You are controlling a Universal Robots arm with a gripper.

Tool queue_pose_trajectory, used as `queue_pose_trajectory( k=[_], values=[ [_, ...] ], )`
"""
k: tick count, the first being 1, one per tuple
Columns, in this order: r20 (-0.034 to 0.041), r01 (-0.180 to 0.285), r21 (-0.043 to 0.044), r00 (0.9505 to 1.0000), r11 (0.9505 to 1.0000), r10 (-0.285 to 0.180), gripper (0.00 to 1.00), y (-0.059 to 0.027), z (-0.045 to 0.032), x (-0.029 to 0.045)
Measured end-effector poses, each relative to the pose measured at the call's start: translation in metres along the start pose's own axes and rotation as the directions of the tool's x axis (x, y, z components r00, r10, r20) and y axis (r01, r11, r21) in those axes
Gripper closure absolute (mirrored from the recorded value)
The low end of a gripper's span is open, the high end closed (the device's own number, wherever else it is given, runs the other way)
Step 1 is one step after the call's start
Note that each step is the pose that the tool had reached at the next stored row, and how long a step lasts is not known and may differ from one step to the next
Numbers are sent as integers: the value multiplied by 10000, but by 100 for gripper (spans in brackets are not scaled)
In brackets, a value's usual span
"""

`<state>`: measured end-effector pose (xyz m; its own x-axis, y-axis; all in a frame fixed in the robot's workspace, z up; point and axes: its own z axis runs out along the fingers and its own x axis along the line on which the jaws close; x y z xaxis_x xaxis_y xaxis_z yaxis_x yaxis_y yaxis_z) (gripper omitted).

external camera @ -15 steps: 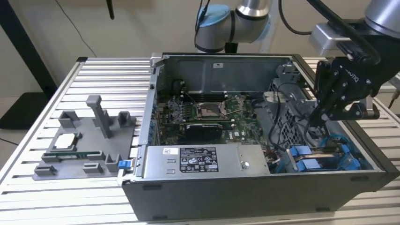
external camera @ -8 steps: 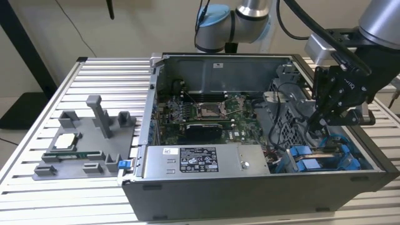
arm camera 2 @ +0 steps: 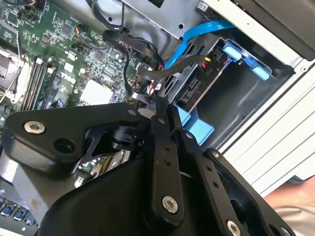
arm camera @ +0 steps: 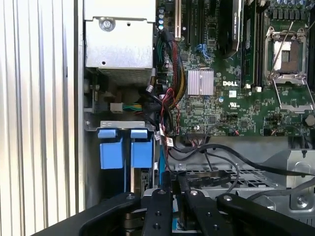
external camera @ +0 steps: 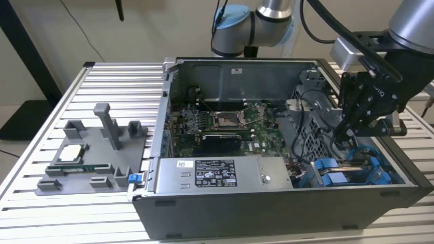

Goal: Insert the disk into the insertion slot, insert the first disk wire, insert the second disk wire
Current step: 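Insert the second disk wire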

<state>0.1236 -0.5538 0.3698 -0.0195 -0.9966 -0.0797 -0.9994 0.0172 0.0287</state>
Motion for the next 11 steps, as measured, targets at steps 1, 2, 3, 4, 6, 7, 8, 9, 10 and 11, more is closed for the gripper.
queue_pose_trajectory(
  k=[1,2,3,4,6,7,8,9,10,11],
  values=[
    [1,0,0,10000,10000,0,100,0,2,0],
    [2,0,0,10000,10000,0,100,0,6,0],
    [-1,0,1,10000,10000,0,100,0,10,0],
    [-3,-1,1,10000,10000,1,100,-1,14,1],
    [-10,0,1,10000,10000,0,100,-6,20,12],
    [-35,0,2,10000,10000,0,100,-11,23,17],
    [-72,-2,2,10000,10000,2,100,-15,24,28],
    [-107,-4,3,9999,10000,4,100,-16,25,39],
    [-148,-5,6,9999,10000,6,100,-16,24,53],
    [-182,-6,12,9998,10000,7,100,-17,24,67]
  ],
)
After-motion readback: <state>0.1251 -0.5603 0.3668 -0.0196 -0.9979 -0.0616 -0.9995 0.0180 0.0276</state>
